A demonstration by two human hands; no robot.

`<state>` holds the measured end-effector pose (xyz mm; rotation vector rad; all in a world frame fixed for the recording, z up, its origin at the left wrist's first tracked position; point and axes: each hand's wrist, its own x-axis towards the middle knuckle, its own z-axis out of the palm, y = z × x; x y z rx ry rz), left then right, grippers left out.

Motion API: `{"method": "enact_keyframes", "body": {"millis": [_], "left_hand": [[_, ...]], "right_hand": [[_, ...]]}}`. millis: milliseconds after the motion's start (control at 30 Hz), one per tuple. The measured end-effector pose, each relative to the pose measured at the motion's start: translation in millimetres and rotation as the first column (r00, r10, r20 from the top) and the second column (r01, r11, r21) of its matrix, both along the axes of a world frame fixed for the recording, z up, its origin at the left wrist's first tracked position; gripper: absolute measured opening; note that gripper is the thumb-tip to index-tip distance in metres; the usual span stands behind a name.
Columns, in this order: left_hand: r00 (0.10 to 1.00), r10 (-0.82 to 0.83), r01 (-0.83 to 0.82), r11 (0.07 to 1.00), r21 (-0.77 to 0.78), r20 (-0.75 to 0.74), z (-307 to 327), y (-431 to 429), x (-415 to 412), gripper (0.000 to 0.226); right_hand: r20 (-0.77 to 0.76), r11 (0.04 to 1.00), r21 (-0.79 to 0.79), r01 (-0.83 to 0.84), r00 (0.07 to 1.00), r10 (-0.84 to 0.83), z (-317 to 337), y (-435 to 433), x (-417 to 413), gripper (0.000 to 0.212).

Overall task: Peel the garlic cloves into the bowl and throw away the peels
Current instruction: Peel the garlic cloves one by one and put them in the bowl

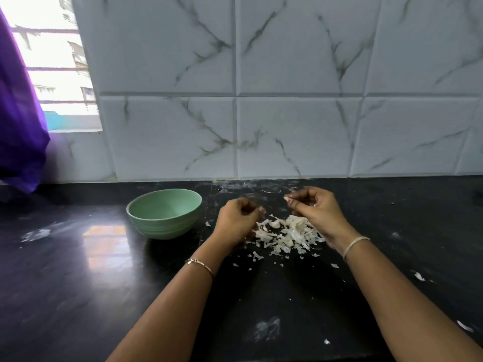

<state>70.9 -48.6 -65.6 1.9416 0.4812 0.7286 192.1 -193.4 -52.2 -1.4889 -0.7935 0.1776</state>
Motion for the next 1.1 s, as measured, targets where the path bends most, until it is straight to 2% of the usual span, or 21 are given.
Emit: {"method": "enact_keyframes", "body": {"millis": [67, 133, 233, 333, 433, 500, 567, 667, 733, 800, 933, 1033, 1100], "left_hand": [[0.998, 0.052, -0.046, 0.991, 0.125, -0.043, -1, 10, -16, 0.012], [0.994, 0.09, -0.077, 0.982, 0.175, -0.067, -2, 20, -29, 0.013], [0.992, 0.123, -0.119, 0.979, 0.167, -0.018, -8, 29, -38, 0.014], [0.983, 0.184, -0.18, 0.966, 0.187, -0.003, -14, 32, -40, 0.01], [0.976, 0.218, -0.215, 0.958, 0.191, 0.005, -17, 33, -42, 0.004], [0.978, 0.201, -0.189, 0.965, 0.181, -0.051, -16, 32, -45, 0.01], [0.97, 0.204, -0.174, 0.962, 0.21, -0.132, -15, 32, -48, 0.016], [0.962, 0.21, -0.16, 0.951, 0.267, -0.174, -15, 32, -47, 0.021], [0.965, 0.214, -0.168, 0.948, 0.27, -0.151, -15, 33, -46, 0.021], [0.972, 0.21, -0.179, 0.952, 0.249, -0.102, -15, 36, -43, 0.018], [0.976, 0.215, -0.206, 0.961, 0.183, -0.033, -14, 40, -41, 0.009], [0.979, 0.201, -0.195, 0.963, 0.187, -0.014, -14, 40, -38, 0.029], [0.98, 0.196, -0.187, 0.958, 0.219, -0.022, -15, 41, -36, 0.023]], "right_hand": [[-0.03, 0.999, 0.018, -0.041, 0.999, 0.042, 7, 4, -8, 0.012], [0.007, 0.995, 0.002, -0.097, 0.995, 0.097, 17, 17, -20, 0.015], [0.186, 0.981, -0.069, -0.18, 0.964, 0.19, 40, 54, -47, 0.022], [0.369, 0.953, -0.202, -0.225, 0.884, 0.287, 55, 105, -74, 0.02], [0.491, 0.912, -0.367, -0.181, 0.796, 0.355, 55, 150, -91, 0.012], [0.541, 0.877, -0.468, -0.104, 0.751, 0.378, 49, 170, -98, 0.005], [0.58, 0.845, -0.534, -0.014, 0.721, 0.379, 43, 181, -102, 0.011], [0.609, 0.832, -0.551, 0.058, 0.71, 0.354, 41, 184, -102, 0.009], [0.643, 0.847, -0.523, 0.098, 0.697, 0.316, 43, 182, -102, 0.006], [0.663, 0.865, -0.491, 0.105, 0.689, 0.293, 45, 181, -101, 0.013], [0.575, 0.89, -0.456, -0.034, 0.752, 0.323, 48, 179, -95, 0.013], [0.481, 0.887, -0.445, -0.126, 0.801, 0.356, 50, 166, -89, 0.012], [0.481, 0.904, -0.406, -0.131, 0.811, 0.333, 52, 150, -84, 0.015]]}}
